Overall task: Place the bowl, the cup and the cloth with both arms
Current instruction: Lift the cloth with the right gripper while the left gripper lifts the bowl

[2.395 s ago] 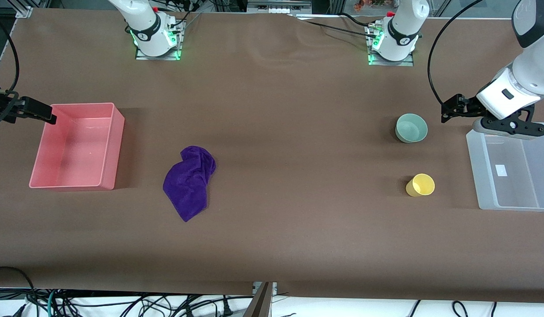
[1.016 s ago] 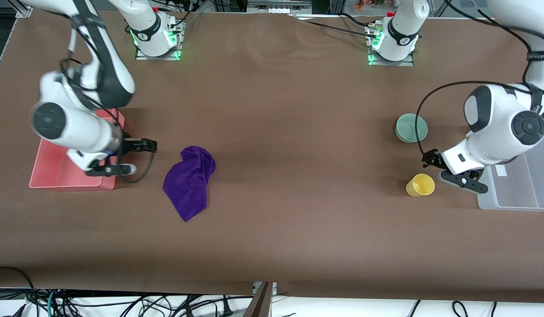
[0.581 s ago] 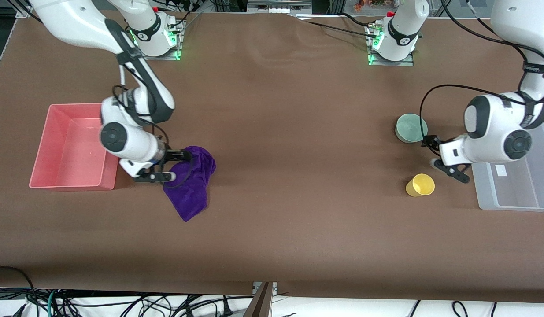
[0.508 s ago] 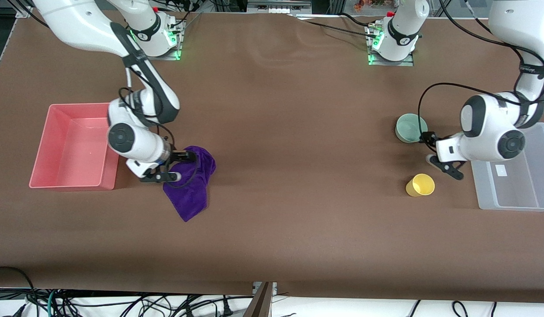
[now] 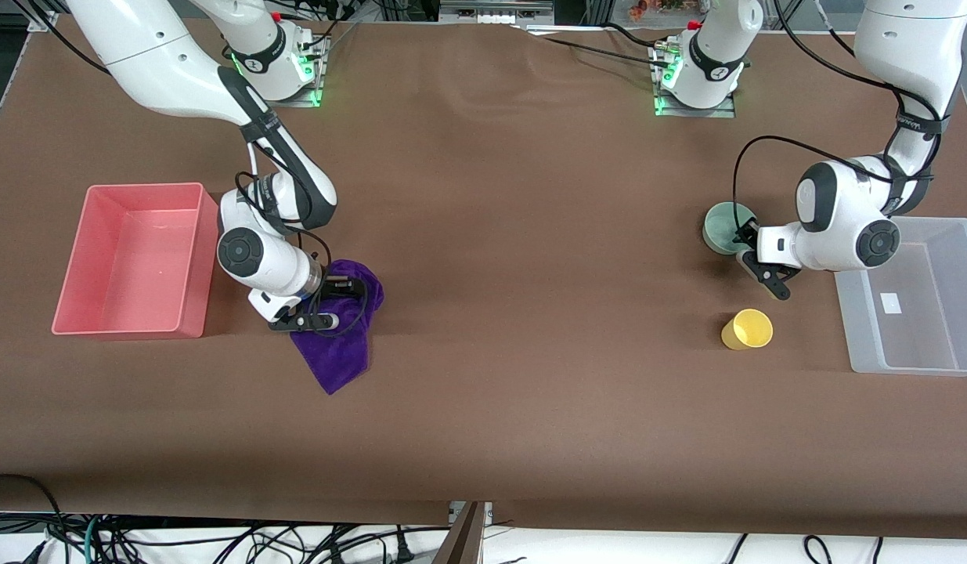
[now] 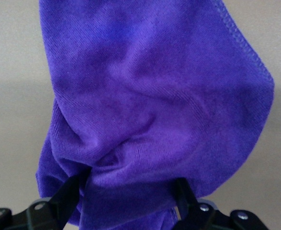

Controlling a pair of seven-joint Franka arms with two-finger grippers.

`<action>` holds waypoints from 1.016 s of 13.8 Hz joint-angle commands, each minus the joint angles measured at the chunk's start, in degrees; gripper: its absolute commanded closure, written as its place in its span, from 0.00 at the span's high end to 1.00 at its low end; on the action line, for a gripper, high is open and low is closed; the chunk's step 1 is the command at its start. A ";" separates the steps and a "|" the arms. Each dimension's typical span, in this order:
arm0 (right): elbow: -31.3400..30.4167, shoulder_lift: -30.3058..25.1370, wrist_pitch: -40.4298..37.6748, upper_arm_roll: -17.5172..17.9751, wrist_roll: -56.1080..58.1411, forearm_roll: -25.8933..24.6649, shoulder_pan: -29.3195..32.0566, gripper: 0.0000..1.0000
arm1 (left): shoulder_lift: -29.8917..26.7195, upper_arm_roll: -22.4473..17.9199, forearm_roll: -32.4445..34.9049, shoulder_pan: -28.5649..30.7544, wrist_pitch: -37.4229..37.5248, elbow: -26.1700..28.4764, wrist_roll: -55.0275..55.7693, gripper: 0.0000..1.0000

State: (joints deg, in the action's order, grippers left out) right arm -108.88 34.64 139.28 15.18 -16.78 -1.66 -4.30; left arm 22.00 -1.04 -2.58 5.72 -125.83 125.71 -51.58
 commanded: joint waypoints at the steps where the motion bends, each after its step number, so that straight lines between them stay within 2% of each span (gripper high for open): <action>1: 0.60 -0.10 0.29 0.11 -0.27 -0.97 0.08 0.00 | -1.78 0.51 -1.46 0.61 -0.47 1.30 -2.39 0.00; 4: 1.21 -0.80 -0.06 -0.07 -0.18 -0.97 0.16 0.00 | -4.84 0.60 -1.37 0.61 1.02 0.16 -3.18 0.00; 5: 1.91 -1.59 -1.54 -0.07 -0.09 -0.97 0.34 0.00 | -6.08 0.60 -1.02 0.52 3.99 -2.28 -3.00 0.00; 6: 3.49 -2.20 -4.08 -0.15 0.17 -1.06 0.52 0.00 | -6.70 0.51 -0.67 0.43 8.80 -5.88 -3.09 0.00; 8: 8.05 -3.78 -12.14 -0.68 0.87 -1.41 0.78 0.00 | -5.22 0.25 -0.49 0.61 20.74 -16.67 -3.09 0.00; 10: 15.50 -5.45 -25.12 -1.21 3.93 -3.34 1.13 0.00 | -2.93 0.16 3.43 1.05 28.59 -27.48 -3.09 0.00; 12: 26.03 -5.90 -41.98 -2.61 9.72 -3.44 1.75 0.00 | -0.82 0.07 9.58 1.39 29.77 -34.71 -3.27 0.00; 14: 34.22 -7.21 -56.16 -7.33 19.10 -3.35 1.84 0.00 | 2.85 0.07 13.56 4.72 29.42 -39.90 -6.67 0.00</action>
State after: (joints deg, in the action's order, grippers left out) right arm -83.02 27.49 94.95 11.15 -5.60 -4.80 -2.98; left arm 18.47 -1.14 7.90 7.26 -98.18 93.68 -54.14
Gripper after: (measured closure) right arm 0.965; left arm 0.969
